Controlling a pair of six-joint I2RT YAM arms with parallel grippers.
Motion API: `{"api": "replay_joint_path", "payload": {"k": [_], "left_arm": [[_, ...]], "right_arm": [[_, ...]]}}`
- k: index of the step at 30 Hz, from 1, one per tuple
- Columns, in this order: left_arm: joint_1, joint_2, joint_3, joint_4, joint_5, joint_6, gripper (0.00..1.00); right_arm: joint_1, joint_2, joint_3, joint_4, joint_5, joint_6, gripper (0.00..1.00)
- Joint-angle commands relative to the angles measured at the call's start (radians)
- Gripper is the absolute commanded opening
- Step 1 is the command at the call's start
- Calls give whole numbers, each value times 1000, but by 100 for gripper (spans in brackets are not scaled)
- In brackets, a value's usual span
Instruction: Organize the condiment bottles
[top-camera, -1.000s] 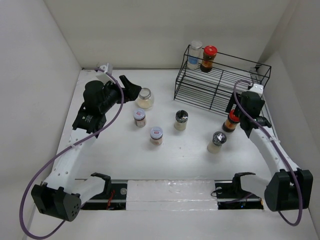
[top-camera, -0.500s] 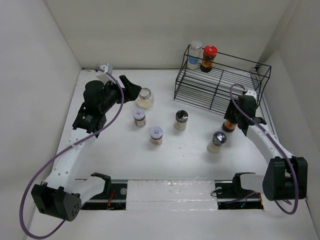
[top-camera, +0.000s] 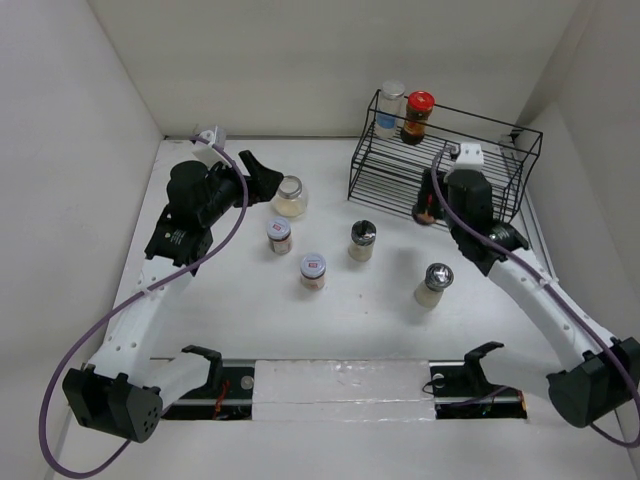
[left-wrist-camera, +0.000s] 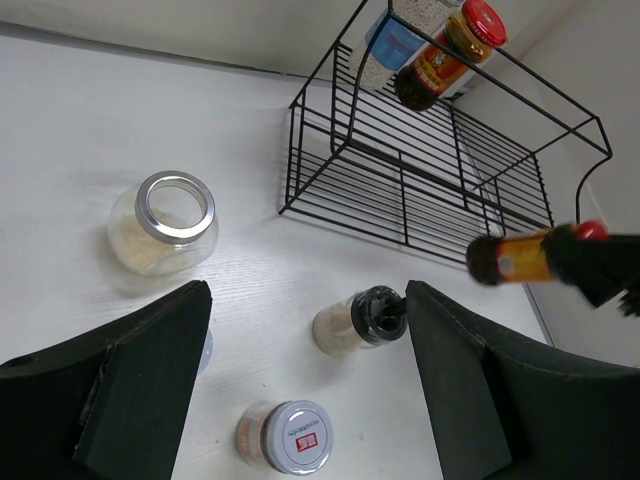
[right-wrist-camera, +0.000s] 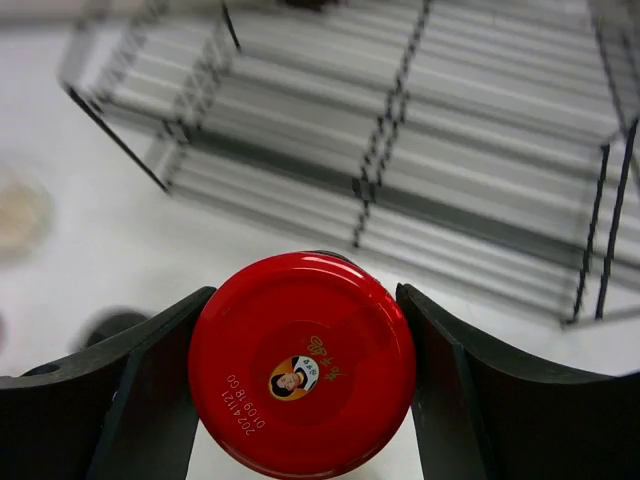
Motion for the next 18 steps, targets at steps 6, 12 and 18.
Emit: {"api": "replay_joint_path", "payload": {"k": [6,12,18], "left_arm": [[5,-11,2,45,9,-5,75],[5,-24,2,36,-1,4,75],[5,-24,2,36,-1,4,75]], "right_arm": [[-147,234,495,282,-178,-95,58],[-278,467,848,181,-397,-95,58],[-331,657,1154,27,-401,-146,58]]}}
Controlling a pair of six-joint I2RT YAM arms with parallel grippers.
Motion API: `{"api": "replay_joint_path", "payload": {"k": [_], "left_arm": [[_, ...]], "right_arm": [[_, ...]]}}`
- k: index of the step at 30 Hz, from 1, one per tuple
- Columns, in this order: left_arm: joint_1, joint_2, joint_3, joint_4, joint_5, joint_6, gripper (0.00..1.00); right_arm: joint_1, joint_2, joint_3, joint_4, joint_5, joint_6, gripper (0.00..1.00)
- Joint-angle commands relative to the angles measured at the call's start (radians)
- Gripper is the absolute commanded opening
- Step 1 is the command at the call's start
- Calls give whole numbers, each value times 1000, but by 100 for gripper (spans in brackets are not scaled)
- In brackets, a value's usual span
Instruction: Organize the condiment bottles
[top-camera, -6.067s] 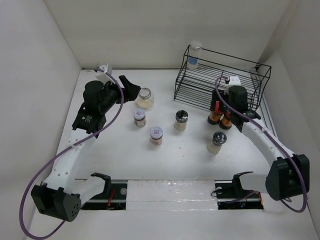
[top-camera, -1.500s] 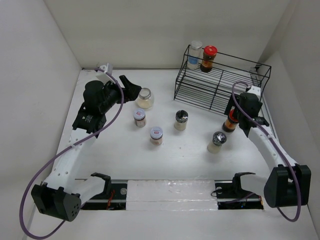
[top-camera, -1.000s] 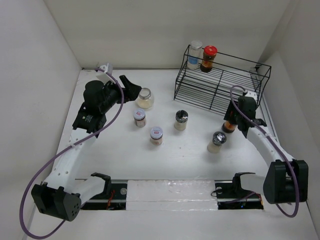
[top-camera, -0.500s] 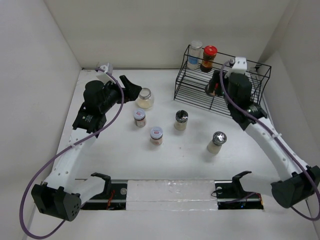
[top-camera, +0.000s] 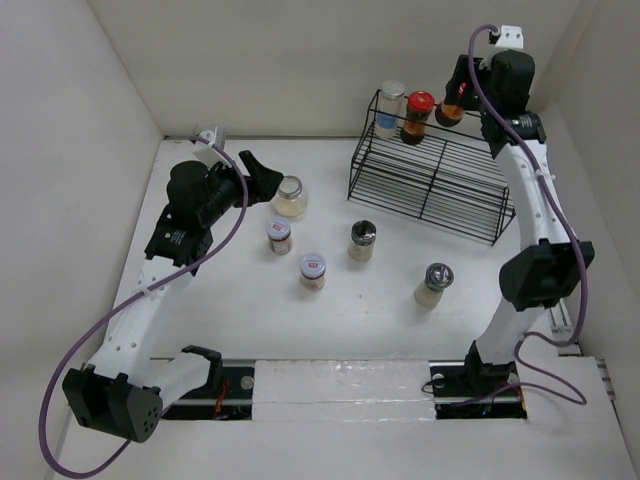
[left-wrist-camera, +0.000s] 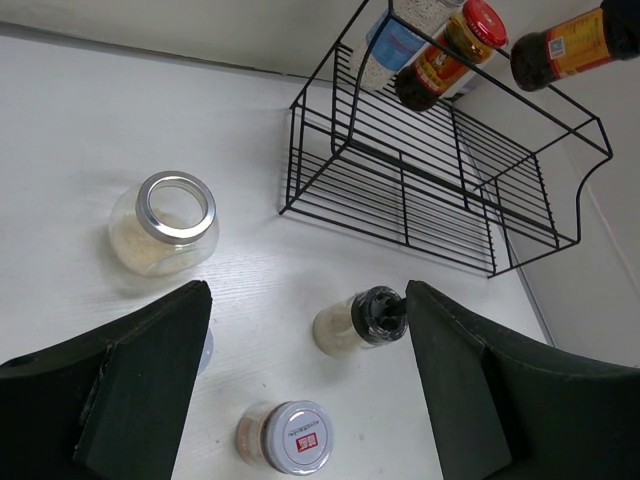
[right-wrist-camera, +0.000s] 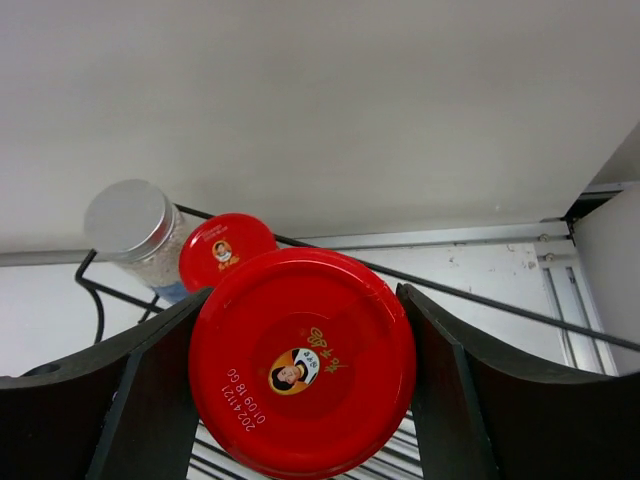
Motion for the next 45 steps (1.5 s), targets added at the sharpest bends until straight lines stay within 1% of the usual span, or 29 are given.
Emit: {"api": "replay_joint_path", "payload": {"k": [1,3,7,18,24,29,31,35,37,45], "left_arm": [[5,-23,2,36,0,4,75],[5,-23,2,36,0,4,75],[5,-23,2,36,0,4,75],[5,-23,-7,36,12,4,75],[5,-23,-7,36,12,4,75],[5,-23,-7,36,12,4,75],[5,-23,-7,36,12,4,75],[5,-23,-7,36,3,4,75],[5,-23,-7,36,3,4,75],[5,-23,-7,36,3,4,75]], "right_arm": [[-12,13,209,38,-56,-32,58],[-26,50,258,29,-72,-32,58],[-46,87,305,4,-81,-32,58],[-55,154,262,-7,-69,-60,58],[-64,205,271,-37,-114,-60,58],[-64,214,248,-37,-115,-60,60],[-64,227,248,-37,-115,-60,63],[-64,260,257,-59,-105,-60,63],[-55,260,257,-71,-105,-60,64],[-55,296,257,-99,-124,-60,74]]}}
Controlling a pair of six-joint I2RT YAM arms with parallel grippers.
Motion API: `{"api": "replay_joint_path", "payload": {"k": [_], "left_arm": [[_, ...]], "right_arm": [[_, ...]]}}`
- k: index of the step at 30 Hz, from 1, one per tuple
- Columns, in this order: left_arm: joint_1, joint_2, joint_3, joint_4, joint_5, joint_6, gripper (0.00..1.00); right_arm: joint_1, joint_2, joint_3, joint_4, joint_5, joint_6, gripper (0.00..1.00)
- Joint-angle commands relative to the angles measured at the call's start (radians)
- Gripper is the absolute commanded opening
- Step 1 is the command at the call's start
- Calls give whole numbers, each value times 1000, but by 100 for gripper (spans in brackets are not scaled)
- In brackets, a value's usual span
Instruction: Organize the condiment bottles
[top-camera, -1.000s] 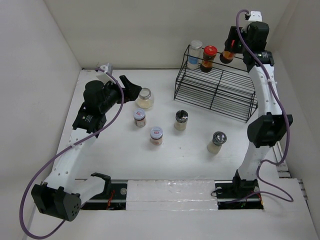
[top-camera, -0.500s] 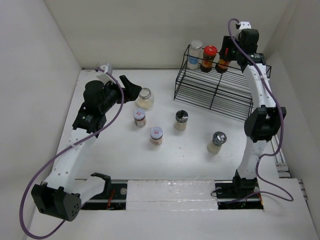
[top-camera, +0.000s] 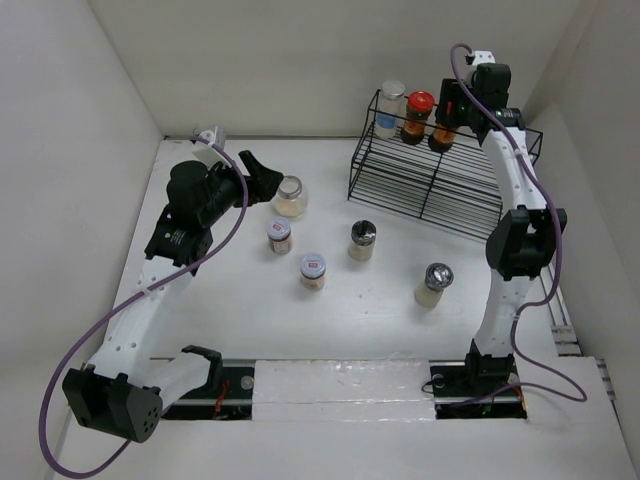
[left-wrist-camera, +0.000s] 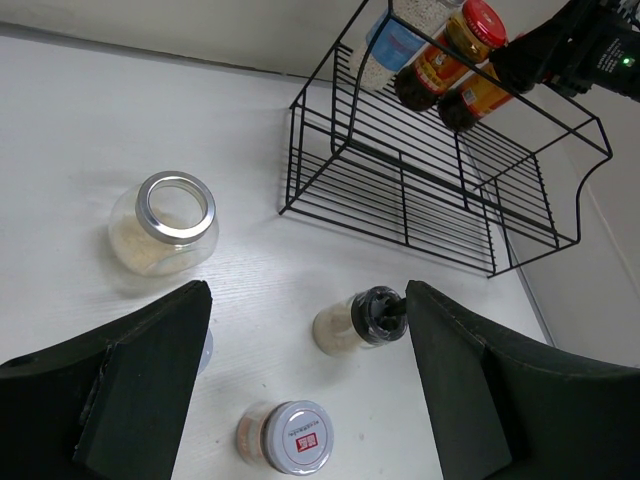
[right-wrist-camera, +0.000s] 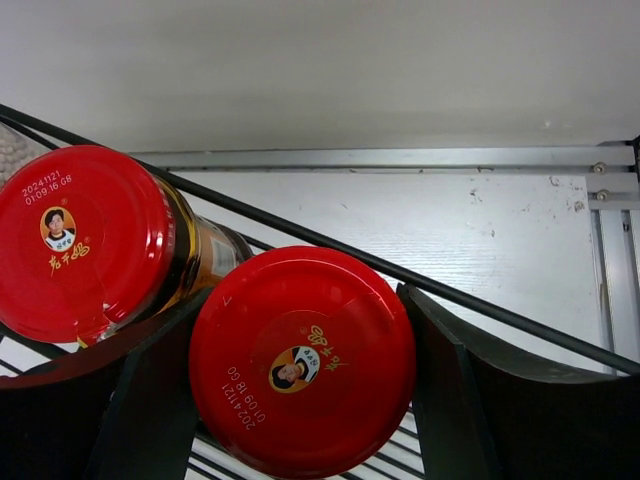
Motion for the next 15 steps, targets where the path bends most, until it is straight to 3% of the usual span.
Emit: {"api": "replay_joint_path", "payload": {"k": [1,8,13,15], "left_arm": [[5,-23,-7,36,3,4,75],[5,-23,-7,36,-6,4,76],[5,-32,-7,27,-16,4,76],[5,-44,-7,27,-16,4,76]], "right_arm": [[1,-21,53,80,-22,-2,76],[1,-120,54,129,-35,-2,97],[25,-296,-115,221,22,-2,98],[42,-436,-306,324,33,7,92]]}}
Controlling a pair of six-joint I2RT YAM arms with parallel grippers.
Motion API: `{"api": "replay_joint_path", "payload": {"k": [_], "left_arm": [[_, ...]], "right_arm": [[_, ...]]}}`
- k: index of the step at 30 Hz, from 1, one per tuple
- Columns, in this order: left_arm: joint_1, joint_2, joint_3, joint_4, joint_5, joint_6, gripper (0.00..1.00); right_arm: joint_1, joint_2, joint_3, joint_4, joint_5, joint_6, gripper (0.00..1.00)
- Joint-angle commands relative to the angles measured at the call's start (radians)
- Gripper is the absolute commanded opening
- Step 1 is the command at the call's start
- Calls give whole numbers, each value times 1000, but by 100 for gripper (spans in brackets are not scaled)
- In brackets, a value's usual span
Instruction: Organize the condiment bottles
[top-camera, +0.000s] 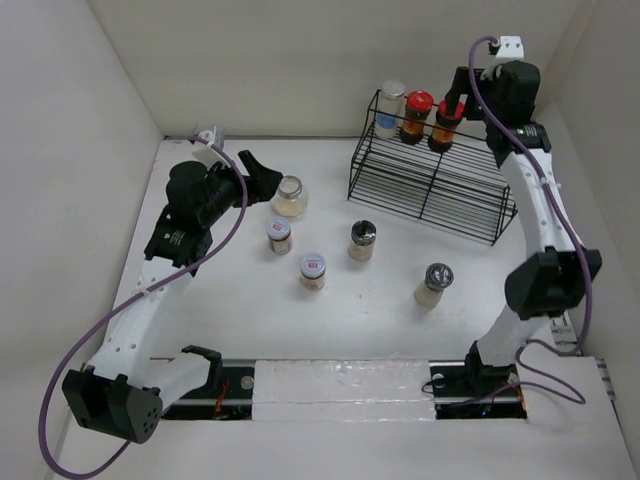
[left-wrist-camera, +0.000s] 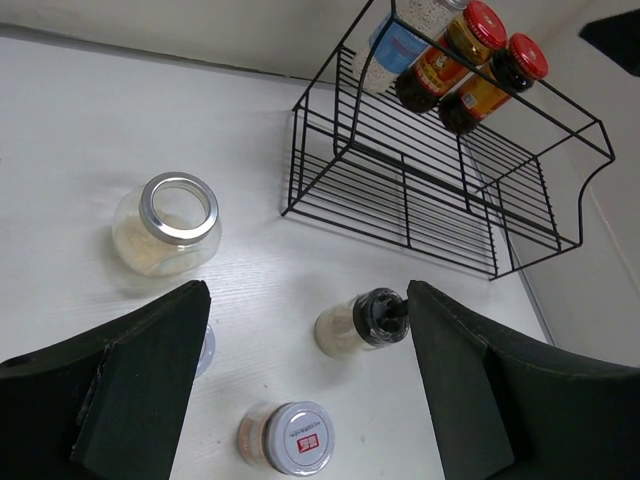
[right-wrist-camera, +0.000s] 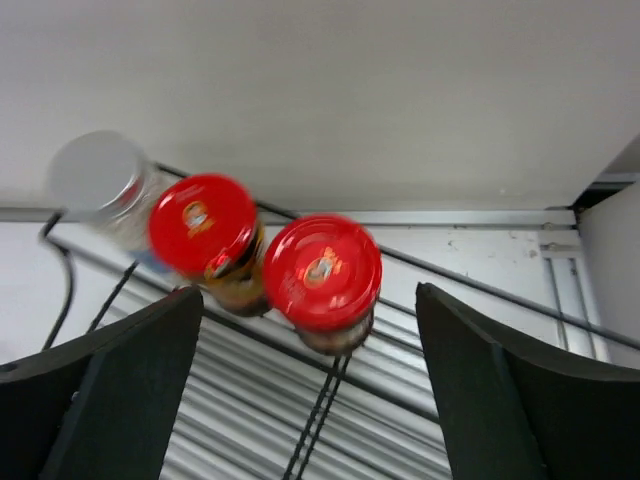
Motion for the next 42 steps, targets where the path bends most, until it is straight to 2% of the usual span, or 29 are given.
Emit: {"api": "replay_joint_path", "payload": {"k": [1,2,4,6,7,9,10,11,12,13,17,23,27,29,35,37,39,41,42], "left_arm": [[5,-42,-7,27,-8,4,76],[5,-42,-7,27,-8,4,76],[5,-42,-7,27,-20,4,76],[5,-31,-7,27,-20,-6,76],[5,-31,-7,27,-11,-6,76],[5,-31,-7,27,-11,-6,76],[5,-31,-7,27,-21,-6,76],[5,-31,-7,27,-21,-6,76],[5,-31,-7,27,-21,-6,76],[5,-40,-7,27,-21,-6,76],[5,-40,-7,27,-21,-6,76],[5,-31,-7,27,-12,-6,76],[5,-22,-7,27,11,-6,76],[5,-22,-7,27,11,-6,76],[5,-22,-7,27,11,-6,76],[5,-22,-7,27,11,-6,76],[5,-22,-7,27,11,-6,76],[5,-31,-7,27,11,-6,76],[5,-31,-7,27,11,-6,76]], "right_arm": [[64,-239,-186,218,28,15,87],[88,-329,-333,292,28,15,68],[146,-405,-473,352,15,56,37],[261,-468,-646,439,-11,67,19],[302,-477,-679,440,-11,67,17],[411,-509,-758,399,31,53,18],[439,-529,-786,378,52,44,22],[460,-555,-815,355,111,33,30],[489,-584,-848,329,148,33,41],[490,-650,-909,259,190,61,64],[490,-805,-1013,-32,400,163,100],[461,-899,-1142,-362,451,334,100],[511,-899,-1153,-416,423,391,100],[537,-890,-1153,-468,480,441,100],[568,-881,-1172,-487,498,507,99],[557,-871,-1184,-461,499,507,91],[545,-871,-1195,-439,488,488,90],[545,-871,-1208,-418,488,487,80],[545,-871,-1208,-400,488,487,78]]}}
